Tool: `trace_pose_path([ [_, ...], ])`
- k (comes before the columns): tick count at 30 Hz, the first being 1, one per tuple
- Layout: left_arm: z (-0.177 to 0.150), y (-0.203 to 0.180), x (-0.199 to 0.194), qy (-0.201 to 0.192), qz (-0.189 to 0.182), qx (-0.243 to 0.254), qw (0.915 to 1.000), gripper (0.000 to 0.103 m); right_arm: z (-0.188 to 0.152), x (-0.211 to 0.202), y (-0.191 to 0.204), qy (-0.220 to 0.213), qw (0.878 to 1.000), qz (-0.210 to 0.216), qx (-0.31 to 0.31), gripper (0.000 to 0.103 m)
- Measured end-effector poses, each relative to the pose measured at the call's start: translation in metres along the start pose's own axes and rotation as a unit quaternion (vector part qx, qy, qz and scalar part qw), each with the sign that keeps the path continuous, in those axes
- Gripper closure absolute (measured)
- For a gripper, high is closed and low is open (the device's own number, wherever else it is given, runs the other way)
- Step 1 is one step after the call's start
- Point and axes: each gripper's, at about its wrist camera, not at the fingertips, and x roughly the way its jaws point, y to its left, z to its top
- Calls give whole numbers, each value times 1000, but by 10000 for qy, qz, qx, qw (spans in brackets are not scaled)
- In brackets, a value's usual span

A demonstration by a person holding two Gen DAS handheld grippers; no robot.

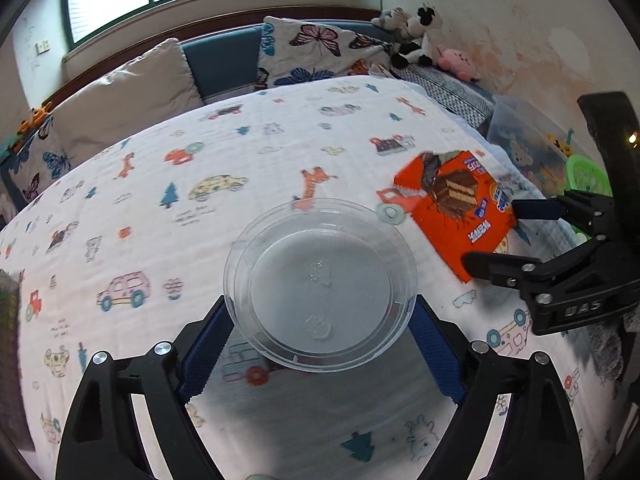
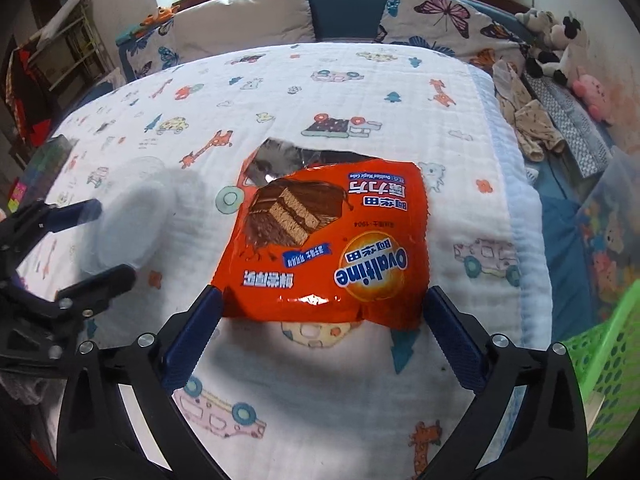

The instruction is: Collect trash

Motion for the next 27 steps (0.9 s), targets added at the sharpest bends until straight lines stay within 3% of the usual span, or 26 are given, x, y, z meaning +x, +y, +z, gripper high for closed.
trace_pose_path([
  [18, -10, 16, -7, 5, 36, -223, 9997, 19, -2, 4, 17, -49, 9994, -253, -221, 5],
  [22, -11, 17, -11, -22, 50, -211, 9998, 19, -8, -3, 19, -125, 9992, -279, -256, 15],
  [27, -12, 19, -17, -63, 56, -236, 9997, 19, -14, -14, 13, 121, 9998, 117, -45, 17],
])
